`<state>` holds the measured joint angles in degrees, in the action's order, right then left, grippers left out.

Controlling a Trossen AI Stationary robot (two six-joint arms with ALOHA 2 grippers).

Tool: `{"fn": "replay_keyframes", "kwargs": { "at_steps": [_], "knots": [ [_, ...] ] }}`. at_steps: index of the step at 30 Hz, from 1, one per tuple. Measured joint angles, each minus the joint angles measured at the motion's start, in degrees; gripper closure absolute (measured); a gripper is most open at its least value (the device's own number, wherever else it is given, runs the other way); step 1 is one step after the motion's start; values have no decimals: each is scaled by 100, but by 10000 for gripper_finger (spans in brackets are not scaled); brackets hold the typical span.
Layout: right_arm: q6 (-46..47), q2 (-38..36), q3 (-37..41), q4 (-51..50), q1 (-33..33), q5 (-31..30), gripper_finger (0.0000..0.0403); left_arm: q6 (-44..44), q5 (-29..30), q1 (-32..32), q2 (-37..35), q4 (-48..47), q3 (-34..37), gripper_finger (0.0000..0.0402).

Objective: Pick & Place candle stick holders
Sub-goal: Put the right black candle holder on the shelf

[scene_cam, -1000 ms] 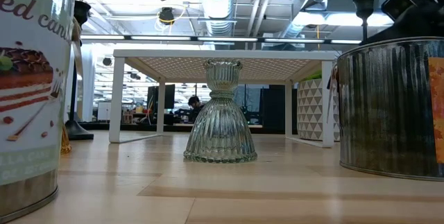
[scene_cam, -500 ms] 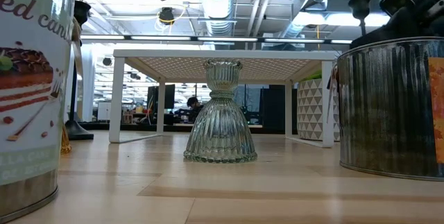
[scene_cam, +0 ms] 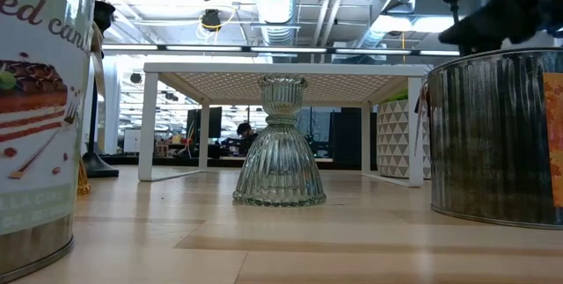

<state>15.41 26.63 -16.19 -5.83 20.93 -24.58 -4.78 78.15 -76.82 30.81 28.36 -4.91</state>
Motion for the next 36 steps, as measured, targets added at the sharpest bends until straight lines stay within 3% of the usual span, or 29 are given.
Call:
{"fn": "replay_keyframes", "kwargs": {
  "at_steps": [6,11,20,30,36],
  "knots": [
    [159,0,-1033,-1393,0,-164,400,0,0,0,0,0,0,394],
    [122,5,-1693,-1826,0,-300,400,0,0,0,0,0,0,394],
    [-243,493,-2505,-1855,-11,-411,401,0,0,0,0,0,0,394],
    [-1145,1783,-3213,-1111,-344,-384,401,0,0,0,0,0,0,394],
    [-1412,2395,-3696,-1122,-806,159,401,2,0,0,-2,2,0,394]
  ]
}}
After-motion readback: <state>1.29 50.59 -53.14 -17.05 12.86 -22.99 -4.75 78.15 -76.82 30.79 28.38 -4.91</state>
